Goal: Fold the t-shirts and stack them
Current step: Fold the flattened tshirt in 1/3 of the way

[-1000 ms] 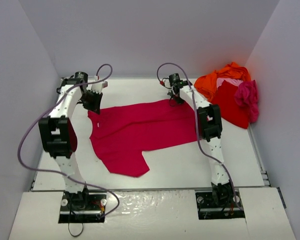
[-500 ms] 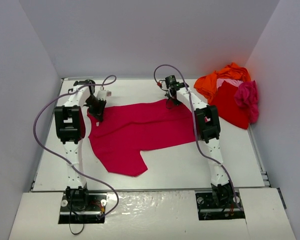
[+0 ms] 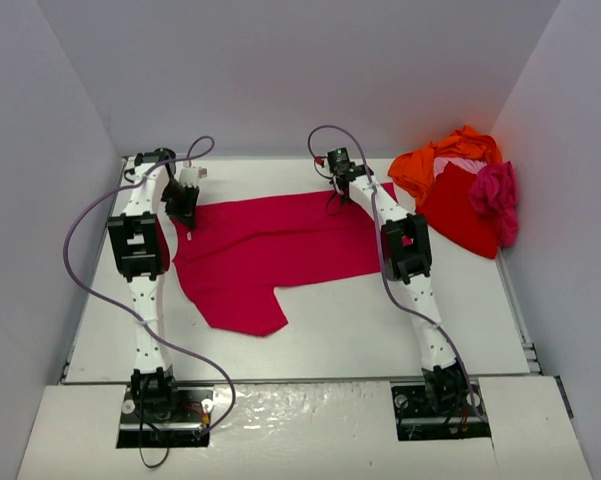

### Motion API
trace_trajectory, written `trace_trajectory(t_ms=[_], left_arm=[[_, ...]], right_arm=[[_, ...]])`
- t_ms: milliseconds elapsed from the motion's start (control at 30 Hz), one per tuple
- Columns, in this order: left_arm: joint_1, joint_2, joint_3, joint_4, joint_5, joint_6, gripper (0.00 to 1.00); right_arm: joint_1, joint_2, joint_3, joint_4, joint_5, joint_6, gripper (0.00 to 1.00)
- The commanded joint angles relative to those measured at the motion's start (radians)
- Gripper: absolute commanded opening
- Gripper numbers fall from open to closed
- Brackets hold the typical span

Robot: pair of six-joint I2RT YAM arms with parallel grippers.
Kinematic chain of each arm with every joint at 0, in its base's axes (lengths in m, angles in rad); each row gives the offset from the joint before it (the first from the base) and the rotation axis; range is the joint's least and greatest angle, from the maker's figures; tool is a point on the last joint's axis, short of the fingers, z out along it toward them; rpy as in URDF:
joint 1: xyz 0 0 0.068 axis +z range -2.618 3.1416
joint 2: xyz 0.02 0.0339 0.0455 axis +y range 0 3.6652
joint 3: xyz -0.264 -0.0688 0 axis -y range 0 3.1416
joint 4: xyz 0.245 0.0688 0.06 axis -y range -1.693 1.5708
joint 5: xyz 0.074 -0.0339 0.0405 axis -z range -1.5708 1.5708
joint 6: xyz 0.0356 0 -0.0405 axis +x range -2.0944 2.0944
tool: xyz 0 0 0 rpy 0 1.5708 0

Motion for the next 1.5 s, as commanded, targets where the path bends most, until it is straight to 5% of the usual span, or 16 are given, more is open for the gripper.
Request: trace_trajectory(t_ms=[0,200,267,333,467,500,567,833,900,1033,1100,1200,1467], left_arm=[[0.015,-0.005,0.022,0.026,-0.076,0.015,0.00],[0.008,-0.074,0.010,0.065,-0.075,0.012,0.00],[0.006,-0.111,0.022,0.079,-0.097,0.000,0.02],[0.005,-0.147,0.020,0.094,-0.093,-0.009,0.09],[0.001,-0.252,-0.031,0.145,-0.097,-0.019,0.20],[-0.001,-0.311,-0.060,0.181,-0.094,-0.020,0.33],[-0.003,-0.383,-0.109,0.215,-0.087,-0.021,0.38],[-0.034,-0.712,-0.451,0.254,-0.003,0.055,0.47],[-0.032,-0.799,-0.560,0.226,0.030,0.101,0.44],[-0.034,-0.941,-0.772,0.222,0.055,0.183,0.18],[-0.036,-0.997,-0.827,0.218,0.056,0.204,0.17],[-0.039,-1.075,-0.964,0.206,0.066,0.283,0.39],[-0.085,-1.250,-1.259,0.257,-0.006,0.436,0.37]], right_arm=[[-0.029,0.060,-0.005,0.009,0.075,0.003,0.00],[-0.029,0.014,-0.032,0.089,0.078,0.041,0.06],[-0.027,-0.009,-0.025,0.107,0.097,0.042,0.22],[-0.026,-0.029,-0.017,0.110,0.092,0.036,0.55],[-0.027,-0.075,-0.017,0.126,0.105,0.018,0.73],[-0.027,-0.105,-0.020,0.130,0.107,0.012,0.81],[-0.028,-0.144,-0.030,0.135,0.099,0.013,0.86],[-0.025,-0.443,-0.341,0.143,-0.003,0.017,0.77],[-0.014,-0.535,-0.464,0.137,-0.065,0.016,0.66],[0.035,-0.737,-0.721,0.128,-0.165,0.036,0.23],[0.058,-0.773,-0.760,0.101,-0.190,0.052,0.22],[0.082,-0.831,-0.834,0.018,-0.268,0.075,0.24],[0.082,-0.954,-0.999,0.022,-0.231,0.121,0.25]])
